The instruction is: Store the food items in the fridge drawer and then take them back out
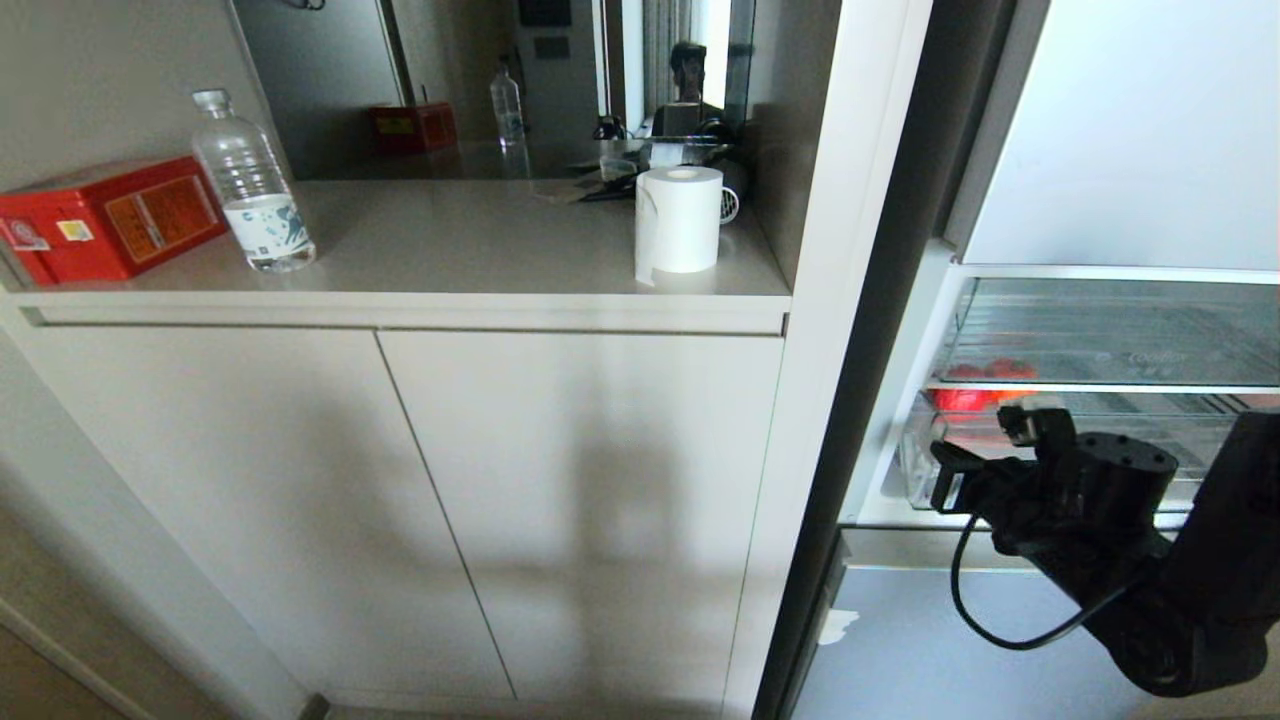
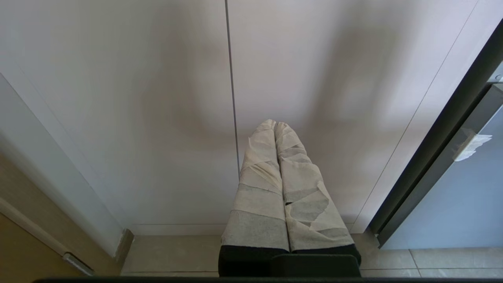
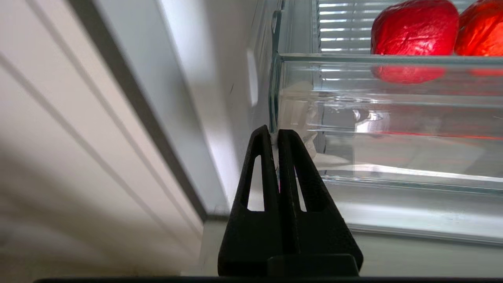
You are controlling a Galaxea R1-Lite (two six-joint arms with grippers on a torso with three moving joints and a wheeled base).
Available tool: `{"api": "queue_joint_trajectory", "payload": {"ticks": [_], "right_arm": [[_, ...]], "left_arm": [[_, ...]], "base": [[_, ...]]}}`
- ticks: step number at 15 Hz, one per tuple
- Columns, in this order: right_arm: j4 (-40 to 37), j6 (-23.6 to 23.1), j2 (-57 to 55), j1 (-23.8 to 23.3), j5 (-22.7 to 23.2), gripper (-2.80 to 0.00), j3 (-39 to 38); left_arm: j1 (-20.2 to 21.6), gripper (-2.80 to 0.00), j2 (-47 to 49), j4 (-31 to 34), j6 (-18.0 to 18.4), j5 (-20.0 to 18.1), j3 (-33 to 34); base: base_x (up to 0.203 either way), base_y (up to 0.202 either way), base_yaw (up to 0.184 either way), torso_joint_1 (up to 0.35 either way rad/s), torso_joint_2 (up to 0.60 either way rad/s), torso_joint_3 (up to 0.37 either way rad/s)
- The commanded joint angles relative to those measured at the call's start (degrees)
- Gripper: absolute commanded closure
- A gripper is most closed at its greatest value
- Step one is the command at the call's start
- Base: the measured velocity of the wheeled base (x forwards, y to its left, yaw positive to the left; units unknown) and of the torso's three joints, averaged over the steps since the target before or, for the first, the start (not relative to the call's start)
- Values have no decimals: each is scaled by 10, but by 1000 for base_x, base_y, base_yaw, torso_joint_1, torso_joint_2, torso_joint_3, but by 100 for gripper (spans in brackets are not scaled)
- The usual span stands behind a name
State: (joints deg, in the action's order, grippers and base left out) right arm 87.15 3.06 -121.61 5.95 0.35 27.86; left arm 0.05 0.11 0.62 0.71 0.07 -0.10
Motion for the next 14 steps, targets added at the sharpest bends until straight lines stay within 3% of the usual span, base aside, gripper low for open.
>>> {"api": "queue_joint_trajectory", "payload": {"ticks": [1, 6, 7, 8, 14], "right_arm": [[5, 1, 36, 6, 0, 0, -42], [5, 2, 82, 11, 0, 0, -130], [5, 0, 85, 12, 0, -215, -146], [5, 1, 96, 12, 0, -280, -163], [5, -1, 223, 10, -2, -280, -257]], "left_arm": [[0, 0, 0, 0, 0, 0, 0], [0, 0, 0, 0, 0, 0, 0], [0, 0, 0, 0, 0, 0, 0], [0, 0, 0, 0, 0, 0, 0], [0, 0, 0, 0, 0, 0, 0]], "base": [[0, 0, 0, 0, 0, 0], [0, 0, 0, 0, 0, 0], [0, 0, 0, 0, 0, 0], [0, 0, 0, 0, 0, 0], [0, 0, 0, 0, 0, 0]]}}
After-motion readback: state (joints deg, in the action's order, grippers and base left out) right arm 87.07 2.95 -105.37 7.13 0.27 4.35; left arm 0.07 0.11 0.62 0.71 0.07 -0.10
